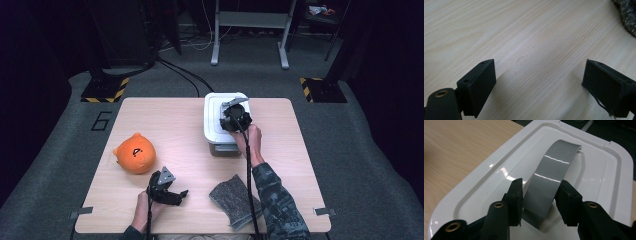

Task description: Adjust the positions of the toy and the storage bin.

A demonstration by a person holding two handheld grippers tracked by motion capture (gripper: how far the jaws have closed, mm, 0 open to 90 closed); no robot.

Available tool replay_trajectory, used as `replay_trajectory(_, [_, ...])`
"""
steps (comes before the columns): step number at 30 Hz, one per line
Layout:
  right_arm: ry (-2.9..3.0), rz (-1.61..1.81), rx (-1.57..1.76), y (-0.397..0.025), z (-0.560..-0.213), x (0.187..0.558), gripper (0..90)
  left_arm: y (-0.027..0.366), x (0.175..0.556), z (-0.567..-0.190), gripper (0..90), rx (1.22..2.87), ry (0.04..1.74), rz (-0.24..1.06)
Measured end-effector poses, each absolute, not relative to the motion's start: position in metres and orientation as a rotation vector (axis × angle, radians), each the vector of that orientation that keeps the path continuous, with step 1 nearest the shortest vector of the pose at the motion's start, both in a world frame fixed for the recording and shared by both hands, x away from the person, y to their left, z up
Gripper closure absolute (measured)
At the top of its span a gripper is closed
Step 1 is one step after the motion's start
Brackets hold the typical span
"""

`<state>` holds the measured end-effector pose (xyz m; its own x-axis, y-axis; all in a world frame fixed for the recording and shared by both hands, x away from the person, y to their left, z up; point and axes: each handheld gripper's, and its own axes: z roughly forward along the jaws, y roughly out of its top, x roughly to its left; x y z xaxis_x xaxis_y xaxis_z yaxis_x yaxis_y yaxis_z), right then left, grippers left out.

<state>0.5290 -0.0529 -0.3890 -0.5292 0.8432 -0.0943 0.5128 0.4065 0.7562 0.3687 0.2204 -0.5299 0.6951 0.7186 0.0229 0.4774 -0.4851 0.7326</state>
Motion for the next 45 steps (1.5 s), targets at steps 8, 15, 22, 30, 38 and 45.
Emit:
replay_trajectory(8, [2.218,0.927,1.148,-0.069,-0.388,0.522,61.2,0.220,0.369,-0.530,10.9,2.174,0.915,0.432])
replay_trajectory(15, [2.216,0.913,1.153,-0.077,-0.386,0.517,52.2,0.220,0.369,-0.530,9.5,2.168,0.926,0.433])
replay_trajectory(22, [2.198,0.897,1.136,-0.068,-0.383,0.527,35.4,0.218,0.370,-0.530,1.3,2.190,0.946,0.458])
replay_trajectory(30, [2.133,0.885,1.174,-0.061,-0.380,0.535,57.0,0.218,0.371,-0.531,0.0,2.201,0.923,0.421])
replay_trajectory(38, [2.159,0.890,1.153,-0.065,-0.380,0.536,62.7,0.218,0.371,-0.531,0.0,2.202,0.917,0.423])
replay_trajectory(45, [2.192,0.938,1.131,-0.069,-0.380,0.535,65.4,0.218,0.372,-0.531,0.0,2.206,0.923,0.422])
